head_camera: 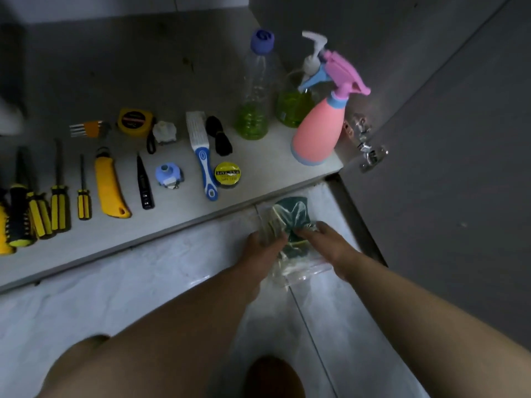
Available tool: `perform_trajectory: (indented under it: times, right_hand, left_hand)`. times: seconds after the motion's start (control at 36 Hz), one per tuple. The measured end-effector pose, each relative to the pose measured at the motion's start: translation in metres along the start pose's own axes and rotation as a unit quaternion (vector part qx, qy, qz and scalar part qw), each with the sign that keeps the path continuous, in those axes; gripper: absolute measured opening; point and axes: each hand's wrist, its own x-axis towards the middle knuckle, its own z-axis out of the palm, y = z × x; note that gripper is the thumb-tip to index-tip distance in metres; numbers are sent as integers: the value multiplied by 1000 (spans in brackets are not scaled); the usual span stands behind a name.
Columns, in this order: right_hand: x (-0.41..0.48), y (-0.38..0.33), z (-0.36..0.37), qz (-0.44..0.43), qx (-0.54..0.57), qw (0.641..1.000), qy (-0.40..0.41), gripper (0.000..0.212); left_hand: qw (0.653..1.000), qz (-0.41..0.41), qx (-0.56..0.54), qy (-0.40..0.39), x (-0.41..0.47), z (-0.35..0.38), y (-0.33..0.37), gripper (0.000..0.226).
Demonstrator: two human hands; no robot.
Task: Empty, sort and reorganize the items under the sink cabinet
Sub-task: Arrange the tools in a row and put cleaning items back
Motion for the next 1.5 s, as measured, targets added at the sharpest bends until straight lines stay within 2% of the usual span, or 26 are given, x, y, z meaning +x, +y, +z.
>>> perform_trajectory:
  times: [0.11, 0.19, 0.31, 0.39, 0.47, 0.56, 0.61, 0.67, 0.75, 0.81, 0.86, 0.92, 0.97, 1.06, 1.11, 1.17, 1.28, 1.42, 1.5]
  right_hand:
    - [-21, 2, 8, 6, 53, 993, -107, 56]
    - [-35, 11, 7, 9, 69, 987, -146, 49]
    - [-49, 20, -3, -4, 159, 968, -196, 54]
    - [-56, 7, -2, -59, 167, 967, -182, 57]
    - [-61, -13, 1, -120, 204, 959, -158, 51]
    - [-65, -36, -2, -142, 264, 942, -150, 46]
    - [-66, -55, -4, -142, 289, 937, -137, 39]
    - [-66, -75, -5, -135, 317, 931, -121, 28]
    - [-63, -101, -2, -120, 347, 926, -92, 27]
    - [-57, -114, 3, -108, 356, 925, -70, 34]
    - [-50, -126, 9, -98, 358, 927, -48, 39]
    - [-44, -134, 13, -88, 364, 927, -34, 42]
    - [-40, -138, 17, -78, 374, 924, -29, 45]
    - [-40, -139, 23, -66, 395, 915, -41, 45]
    - [-42, -138, 27, -63, 413, 907, -53, 40]
    - [-43, -138, 31, -63, 429, 899, -59, 37]
    - [-40, -140, 40, -67, 448, 890, -44, 32]
    - [-31, -149, 48, -69, 404, 912, 10, 33]
    - [-31, -154, 43, -39, 337, 940, 38, 37]
  left_hand:
    - [999, 4, -28, -28, -8, 4, -5, 55]
    - [998, 36, 29, -40, -16, -3, -5, 49]
    - [994, 71, 46, -64, -29, -15, 3, 39]
    - [992, 106, 18, -69, -40, -20, 19, 21]
    - [991, 131, 16, -35, -50, -23, 38, 32]
    - [985, 174, 19, -15, -62, -28, 59, 44]
    - [977, 212, 33, -11, -69, -32, 76, 37]
    - [960, 264, 86, 27, -69, -39, 93, 28]
    - [900, 338, 251, 111, -58, -58, 114, 30]
    - [824, 356, 419, 139, -48, -74, 121, 39]
    - [733, 363, 560, 136, -38, -89, 123, 38]
    - [670, 362, 636, 128, -29, -100, 121, 37]
    - [624, 359, 684, 119, -21, -107, 118, 39]
    - [580, 371, 713, 131, -12, -111, 117, 39]
    - [578, 379, 707, 150, -9, -111, 117, 36]
    - [590, 383, 692, 164, -7, -111, 117, 34]
    - [596, 386, 679, 186, -5, -116, 118, 31]
    - [638, 381, 643, 187, -5, -121, 117, 39]
    - [672, 376, 610, 185, -5, -120, 115, 62]
